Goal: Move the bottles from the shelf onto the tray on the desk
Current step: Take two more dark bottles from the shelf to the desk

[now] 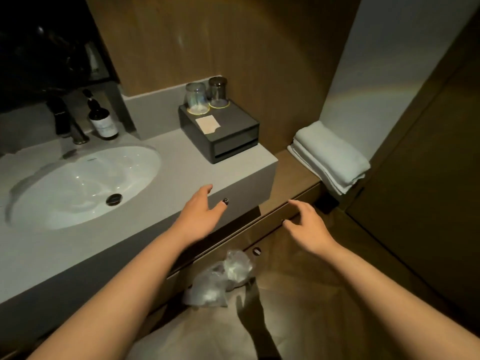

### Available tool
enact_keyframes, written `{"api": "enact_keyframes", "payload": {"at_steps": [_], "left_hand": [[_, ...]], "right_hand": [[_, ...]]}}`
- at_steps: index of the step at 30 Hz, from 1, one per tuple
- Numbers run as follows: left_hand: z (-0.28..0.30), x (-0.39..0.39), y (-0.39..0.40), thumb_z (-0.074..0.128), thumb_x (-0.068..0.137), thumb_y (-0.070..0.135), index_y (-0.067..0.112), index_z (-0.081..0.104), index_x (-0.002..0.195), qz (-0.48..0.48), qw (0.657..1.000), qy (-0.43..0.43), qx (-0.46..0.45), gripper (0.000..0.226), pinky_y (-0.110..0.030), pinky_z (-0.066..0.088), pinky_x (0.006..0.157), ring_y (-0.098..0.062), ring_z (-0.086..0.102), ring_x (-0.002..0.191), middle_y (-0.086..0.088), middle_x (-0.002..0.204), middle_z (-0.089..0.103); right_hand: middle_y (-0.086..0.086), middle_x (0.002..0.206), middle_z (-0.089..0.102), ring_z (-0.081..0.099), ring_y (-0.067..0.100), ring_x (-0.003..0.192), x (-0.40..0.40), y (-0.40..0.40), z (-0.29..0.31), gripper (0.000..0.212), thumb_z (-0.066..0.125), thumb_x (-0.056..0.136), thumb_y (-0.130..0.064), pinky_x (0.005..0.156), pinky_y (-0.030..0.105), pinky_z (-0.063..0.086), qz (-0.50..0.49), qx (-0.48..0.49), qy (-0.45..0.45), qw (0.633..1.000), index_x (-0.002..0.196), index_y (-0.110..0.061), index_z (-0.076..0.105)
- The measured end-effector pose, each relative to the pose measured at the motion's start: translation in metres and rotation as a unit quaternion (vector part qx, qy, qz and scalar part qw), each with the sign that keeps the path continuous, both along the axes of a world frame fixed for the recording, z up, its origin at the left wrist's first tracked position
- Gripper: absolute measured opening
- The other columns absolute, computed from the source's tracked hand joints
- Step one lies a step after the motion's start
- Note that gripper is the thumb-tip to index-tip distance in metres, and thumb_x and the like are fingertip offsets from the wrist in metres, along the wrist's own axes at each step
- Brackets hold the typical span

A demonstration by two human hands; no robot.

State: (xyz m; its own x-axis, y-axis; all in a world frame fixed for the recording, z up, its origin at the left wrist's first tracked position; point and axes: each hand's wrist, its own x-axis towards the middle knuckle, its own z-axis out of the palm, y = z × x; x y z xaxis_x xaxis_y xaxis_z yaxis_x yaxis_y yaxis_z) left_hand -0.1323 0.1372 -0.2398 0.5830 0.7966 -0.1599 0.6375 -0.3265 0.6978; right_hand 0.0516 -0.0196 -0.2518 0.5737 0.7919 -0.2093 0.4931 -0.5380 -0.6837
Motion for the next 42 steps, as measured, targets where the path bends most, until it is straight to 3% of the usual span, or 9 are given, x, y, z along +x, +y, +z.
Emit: {"api": "enact_keyframes", "payload": {"at_steps": [5,8,10,18,22,24,32,38,42], "left_hand": [[-0.014,0.079,-0.013,0.054,0.094,0.037,0.014,0.032,0.147,-0.013,0.999,-0.015,-0.039,0.062,-0.032,0.028,0.11,-0.022,0.036,0.138,-0.005,0.151,0.038],[-0.025,0.12,-0.013,0.054,0.094,0.037,0.015,0.031,0.147,-0.03,0.998,-0.012,-0.05,0.062,-0.034,0.029,0.111,-0.021,0.035,0.139,-0.004,0.152,0.038],[-0.032,0.145,-0.011,0.053,0.095,0.035,0.016,0.03,0.148,-0.043,0.997,-0.005,-0.058,0.061,-0.035,0.029,0.112,-0.021,0.035,0.139,-0.004,0.152,0.037],[-0.077,0.239,0.031,0.056,0.095,0.028,0.015,0.033,0.145,-0.043,0.99,0.008,-0.131,0.056,-0.029,0.03,0.107,-0.019,0.04,0.135,-0.004,0.148,0.043],[-0.091,0.292,0.06,0.06,0.092,0.026,0.019,0.035,0.144,-0.02,0.982,0.02,-0.186,0.058,-0.035,0.033,0.11,-0.022,0.043,0.132,-0.003,0.149,0.042],[-0.096,0.316,0.074,0.064,0.089,0.029,0.018,0.033,0.146,-0.04,0.978,0.018,-0.204,0.065,-0.037,0.038,0.107,-0.025,0.045,0.131,-0.003,0.151,0.038],[-0.114,0.402,0.112,0.059,0.093,0.027,0.015,0.034,0.144,-0.006,0.988,0.029,-0.15,0.058,-0.031,0.043,0.096,-0.025,0.052,0.121,-0.008,0.142,0.048],[-0.144,0.451,0.131,0.059,0.094,0.023,0.01,0.036,0.141,0.092,0.98,-0.012,-0.178,0.054,-0.024,0.041,0.085,-0.013,0.053,0.106,0.003,0.122,0.05],[-0.202,0.474,0.146,0.064,0.089,0.017,0.007,0.062,0.107,0.129,0.976,-0.044,-0.17,0.02,-0.04,0.053,0.08,-0.018,0.065,0.09,-0.007,0.098,0.066]], "right_hand": [[0.005,0.15,0.035,0.038,0.021,0.135,0.069,-0.019,-0.001,0.056,0.057,0.092,-0.017,0.105,0.027,0.029,-0.031,-0.001,0.003,1.0,0.145,-0.016,0.039],[0.004,0.148,0.037,0.057,0.013,0.096,0.101,-0.021,-0.007,0.055,0.057,0.092,-0.019,0.088,0.022,0.035,-0.033,0.001,-0.001,0.999,0.144,-0.018,0.039],[0.002,0.147,0.037,0.052,0.005,0.074,0.12,-0.017,-0.013,0.054,0.057,0.092,-0.02,0.081,0.02,0.033,-0.037,-0.001,0.006,0.999,0.143,-0.019,0.039],[0.0,0.144,0.039,0.049,0.005,0.079,0.208,0.038,-0.04,0.053,0.058,0.093,-0.019,0.088,0.024,0.037,-0.04,-0.025,0.054,0.997,0.143,-0.019,0.04],[0.005,0.149,0.036,0.045,0.02,0.127,0.255,0.072,-0.048,0.058,0.058,0.091,-0.026,0.104,0.028,0.033,-0.007,-0.054,0.051,0.997,0.145,-0.014,0.039],[0.007,0.15,0.037,0.037,0.021,0.136,0.278,0.089,-0.055,0.061,0.06,0.089,-0.025,0.105,0.025,0.03,0.003,-0.061,0.041,0.997,0.145,-0.012,0.039],[0.007,0.138,0.046,0.049,0.019,0.118,0.357,0.151,-0.074,0.048,0.053,0.092,-0.016,0.082,0.012,0.034,0.031,-0.092,0.045,0.994,0.139,-0.011,0.045],[0.009,0.146,0.041,0.04,0.022,0.132,0.422,0.208,-0.106,0.048,0.05,0.097,-0.015,0.101,0.026,0.033,0.126,-0.141,0.058,0.98,0.144,-0.011,0.039],[0.01,0.137,0.049,0.054,0.024,0.117,0.46,0.25,-0.129,0.051,0.047,0.099,-0.02,0.072,0.016,0.04,0.162,-0.163,0.072,0.97,0.147,-0.015,0.033]]}}
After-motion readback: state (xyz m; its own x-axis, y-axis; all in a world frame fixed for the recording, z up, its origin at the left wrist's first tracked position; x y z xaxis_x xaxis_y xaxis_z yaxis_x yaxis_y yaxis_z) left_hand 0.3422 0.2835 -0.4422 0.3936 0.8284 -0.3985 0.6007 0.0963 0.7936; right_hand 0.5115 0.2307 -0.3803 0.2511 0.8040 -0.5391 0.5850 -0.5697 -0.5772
